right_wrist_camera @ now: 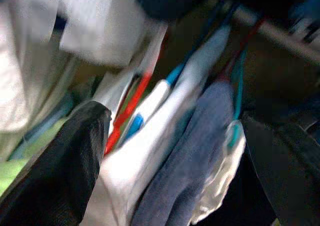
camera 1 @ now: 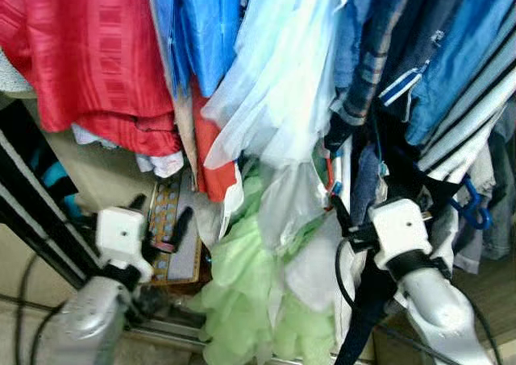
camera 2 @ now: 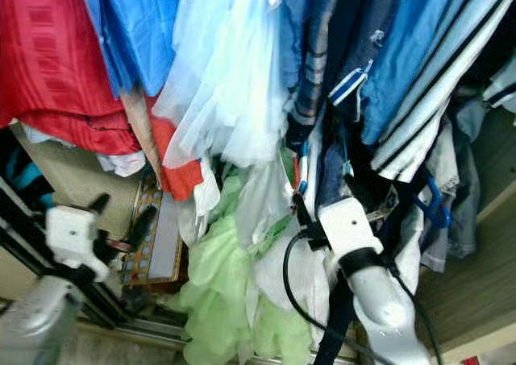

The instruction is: Clean up the room

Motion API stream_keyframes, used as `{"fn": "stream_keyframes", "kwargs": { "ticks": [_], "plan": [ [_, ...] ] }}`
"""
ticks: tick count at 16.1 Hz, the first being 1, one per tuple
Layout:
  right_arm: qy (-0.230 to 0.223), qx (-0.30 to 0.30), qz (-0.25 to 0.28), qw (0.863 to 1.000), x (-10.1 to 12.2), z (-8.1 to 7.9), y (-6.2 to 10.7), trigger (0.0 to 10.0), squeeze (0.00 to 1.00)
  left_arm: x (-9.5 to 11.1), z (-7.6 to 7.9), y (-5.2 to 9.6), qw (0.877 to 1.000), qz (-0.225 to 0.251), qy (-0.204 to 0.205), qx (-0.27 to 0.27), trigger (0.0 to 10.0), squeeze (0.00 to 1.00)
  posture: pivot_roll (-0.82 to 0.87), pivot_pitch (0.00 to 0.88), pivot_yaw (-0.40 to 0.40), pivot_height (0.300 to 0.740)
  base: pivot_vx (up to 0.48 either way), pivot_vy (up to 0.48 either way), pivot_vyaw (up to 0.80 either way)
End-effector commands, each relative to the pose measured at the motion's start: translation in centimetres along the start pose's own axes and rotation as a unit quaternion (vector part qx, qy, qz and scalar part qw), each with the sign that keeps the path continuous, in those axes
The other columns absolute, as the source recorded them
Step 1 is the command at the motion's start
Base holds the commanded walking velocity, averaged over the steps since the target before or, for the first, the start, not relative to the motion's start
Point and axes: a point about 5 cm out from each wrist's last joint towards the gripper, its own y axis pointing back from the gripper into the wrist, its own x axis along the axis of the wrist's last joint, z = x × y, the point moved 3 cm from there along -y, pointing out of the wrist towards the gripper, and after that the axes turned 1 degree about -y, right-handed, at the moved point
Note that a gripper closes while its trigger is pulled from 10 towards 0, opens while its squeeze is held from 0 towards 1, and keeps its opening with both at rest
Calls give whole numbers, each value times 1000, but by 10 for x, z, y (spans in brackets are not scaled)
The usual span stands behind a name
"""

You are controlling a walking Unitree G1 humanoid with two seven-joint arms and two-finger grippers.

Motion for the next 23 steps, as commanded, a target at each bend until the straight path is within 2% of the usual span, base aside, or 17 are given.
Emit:
{"fn": "stream_keyframes", "kwargs": {
  "ticks": [1, 3, 4, 6, 7, 8, 10, 11, 13, 14, 15, 16, 17, 18, 20, 23],
  "plan": [
    [-3, 4, 13, 1000, 11, 2, 3, 10000, 0, 3, -2, 5, 1000, -5, -2, 7, 10000, 0, -15, 0, 13, 740, 0, 0, 0],
    [-24, 17, 19, 999, 18, -7, 4, 10000, 0, 8, 5, 3, 1000, -7, 0, 4, 10000, 0, -18, 0, 18, 740, 0, 0, 0],
    [-32, 25, 22, 999, 21, -12, 1, 10000, 0, 13, 9, -1, 1000, 6, -22, -2, 10000, 0, -22, 0, 19, 740, 0, 0, 0],
    [-26, 62, 45, 997, 29, -23, -8, 10000, 0, 17, 14, -10, 1000, 11, -7, -4, 10000, 0, -35, 0, 31, 740, 0, 0, 0],
    [-2, 94, 67, 993, 30, -33, -23, 10000, 0, 15, 20, -13, 1000, 3, -12, -23, 10000, 0, -35, 1, 31, 740, 0, 0, 0],
    [4, 109, 78, 991, 30, -37, -33, 10000, 0, 13, 18, -13, 999, 3, -32, -23, 10000, 0, -27, 0, 18, 740, 0, 0, 0],
    [11, 109, 81, 991, 29, -40, -43, 10000, 0, 10, 9, -13, 999, -4, -44, -4, 10000, 0, -8, 0, -3, 740, 0, 0, 0],
    [15, 100, 80, 992, 29, -41, -45, 10000, 0, 8, 7, -12, 999, -6, -52, 3, 10000, 0, 2, 0, -19, 740, 0, 0, 0],
    [11, 43, 56, 997, 22, -45, -44, 10000, 0, 1, 2, -6, 999, -9, -35, 33, 10000, 0, 11, 0, -41, 740, 0, 0, 0],
    [-24, 19, 43, 999, 17, -45, -42, 10000, 0, -2, 0, -3, 998, -10, -34, 49, 10000, 0, 19, 0, -51, 740, 0, 0, 0],
    [-56, -17, 14, 998, 7, -42, -42, 10000, 0, -3, 2, -1, 998, -12, -40, 42, 10000, 0, 15, 0, -48, 740, 0, 0, 0],
    [-78, -47, -9, 996, -3, -31, -45, 10000, 0, -5, 1, -3, 999, -14, -36, 39, 10000, 0, 3, 0, -38, 740, 0, 0, 0],
    [-83, -70, -26, 994, -10, -23, -45, 10000, 0, -6, 0, -6, 998, -13, -41, 39, 10000, 0, -10, 2, -24, 740, 0, 0, 0],
    [-68, -76, -29, 994, -12, -21, -45, 10000, 0, -6, -1, -10, 998, -12, -37, 41, 10000, 0, -19, 7, -19, 740, 0, 0, 0],
    [-46, -76, -20, 996, -8, -24, -45, 10000, 0, -6, -2, -20, 998, -5, -43, 45, 10000, 0, -21, 17, -34, 740, 0, 0, 0],
    [-51, -86, -19, 995, -4, -19, -38, 10000, 0, 0, -3, -13, 998, 6, -51, 39, 10000, 0, -24, 30, -28, 740, 0, 0, 0]
  ]
}}
